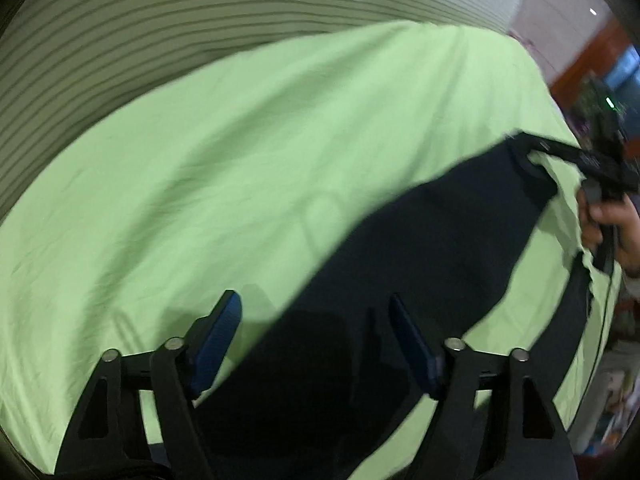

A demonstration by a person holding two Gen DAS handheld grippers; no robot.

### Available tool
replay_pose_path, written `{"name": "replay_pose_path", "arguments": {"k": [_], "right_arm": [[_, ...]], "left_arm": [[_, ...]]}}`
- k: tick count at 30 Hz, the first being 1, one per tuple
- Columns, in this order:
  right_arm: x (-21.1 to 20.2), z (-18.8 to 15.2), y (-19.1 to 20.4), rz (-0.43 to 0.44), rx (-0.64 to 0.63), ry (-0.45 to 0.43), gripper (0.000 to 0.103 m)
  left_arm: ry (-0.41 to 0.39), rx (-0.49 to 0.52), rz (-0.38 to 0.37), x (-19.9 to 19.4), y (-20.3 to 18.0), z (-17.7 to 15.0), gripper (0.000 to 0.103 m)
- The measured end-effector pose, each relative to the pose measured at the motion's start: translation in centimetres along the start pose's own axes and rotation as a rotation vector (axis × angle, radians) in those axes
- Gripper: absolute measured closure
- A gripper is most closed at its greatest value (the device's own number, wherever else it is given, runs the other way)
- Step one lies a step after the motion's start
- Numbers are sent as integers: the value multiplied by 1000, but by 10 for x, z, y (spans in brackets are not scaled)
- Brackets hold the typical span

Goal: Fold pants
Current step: 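Lower both grippers onto the pants leg ends and close them on the fabric, then lift the held pants with both grippers and fold one leg over the other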

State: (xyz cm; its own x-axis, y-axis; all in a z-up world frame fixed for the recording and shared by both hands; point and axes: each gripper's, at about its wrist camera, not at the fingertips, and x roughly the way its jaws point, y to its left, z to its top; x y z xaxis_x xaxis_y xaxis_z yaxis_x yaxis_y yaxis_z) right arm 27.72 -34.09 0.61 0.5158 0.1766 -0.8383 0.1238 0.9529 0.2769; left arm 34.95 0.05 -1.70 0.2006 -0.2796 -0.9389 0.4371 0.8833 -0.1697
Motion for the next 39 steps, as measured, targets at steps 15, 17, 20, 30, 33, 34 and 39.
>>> {"name": "replay_pose_path", "arguments": {"k": [15, 17, 20, 30, 33, 34, 39], "right_arm": [[-52, -6, 10, 133, -103, -51, 95], [-67, -15, 7, 176, -135, -48, 95], [-82, -24, 1, 199, -195, -33, 95], [-109, -91, -4, 127, -316, 41, 95], [-122, -110, -5, 101, -327, 39, 96], [-121, -109, 0, 92, -330, 39, 96], [-138, -131, -6, 61, -330, 35, 96]], "left_arm": [[-47, 114, -62, -40, -43, -47, 93], [-69, 95, -88, -54, -45, -61, 93], [-86, 77, -110, -70, -56, -70, 93], [-110, 49, -147, -74, -103, -138, 94], [-117, 72, -134, -71, -120, -153, 94], [-119, 76, -135, -71, -125, -157, 94], [-120, 110, -128, -72, -146, -179, 94]]}}
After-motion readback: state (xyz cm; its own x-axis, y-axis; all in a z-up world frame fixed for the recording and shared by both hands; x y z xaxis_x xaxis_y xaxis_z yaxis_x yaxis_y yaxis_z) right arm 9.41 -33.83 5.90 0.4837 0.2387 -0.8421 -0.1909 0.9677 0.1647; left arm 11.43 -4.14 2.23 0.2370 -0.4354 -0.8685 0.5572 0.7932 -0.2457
